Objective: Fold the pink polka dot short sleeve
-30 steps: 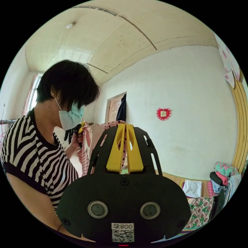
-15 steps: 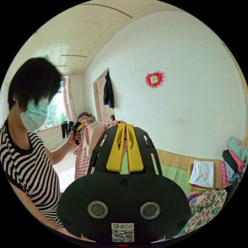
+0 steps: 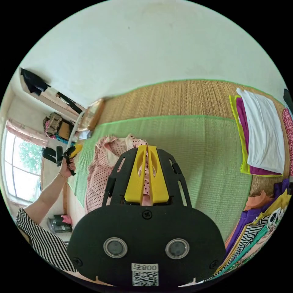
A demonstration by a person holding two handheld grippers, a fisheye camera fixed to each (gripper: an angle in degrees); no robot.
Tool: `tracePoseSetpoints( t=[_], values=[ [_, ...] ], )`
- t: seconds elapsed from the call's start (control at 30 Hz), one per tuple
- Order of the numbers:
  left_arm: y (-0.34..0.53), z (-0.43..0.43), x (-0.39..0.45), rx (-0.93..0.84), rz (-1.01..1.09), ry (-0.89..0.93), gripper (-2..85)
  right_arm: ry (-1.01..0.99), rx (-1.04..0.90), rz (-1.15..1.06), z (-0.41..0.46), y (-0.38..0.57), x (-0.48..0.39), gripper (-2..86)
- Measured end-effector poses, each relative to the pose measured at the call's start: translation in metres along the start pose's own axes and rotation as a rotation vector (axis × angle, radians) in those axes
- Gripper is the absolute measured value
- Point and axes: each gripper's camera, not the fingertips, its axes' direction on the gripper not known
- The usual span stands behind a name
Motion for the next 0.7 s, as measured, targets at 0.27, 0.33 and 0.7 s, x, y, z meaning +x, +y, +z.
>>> tracePoseSetpoints(
  t=[0.27, 0.33, 0.7],
  values=[
    [-0.022, 0.02, -0.04, -0.166, 0.013, -0.13, 7.1, -0.014, 0.052, 0.072, 0.06, 0.02, 0.075, 5.6],
    [-0.034, 0.027, -0.043, -0.19, 0.021, -0.169, 6.8, -0.004, 0.055, 0.108, 0.071, 0.021, 0.091, 6.4],
    [-0.098, 0.05, -0.042, -0.224, 0.045, -0.328, 1.0, 0.211, -0.15, -0.064, 0.179, 0.096, 0.057, 3.1]
  ],
)
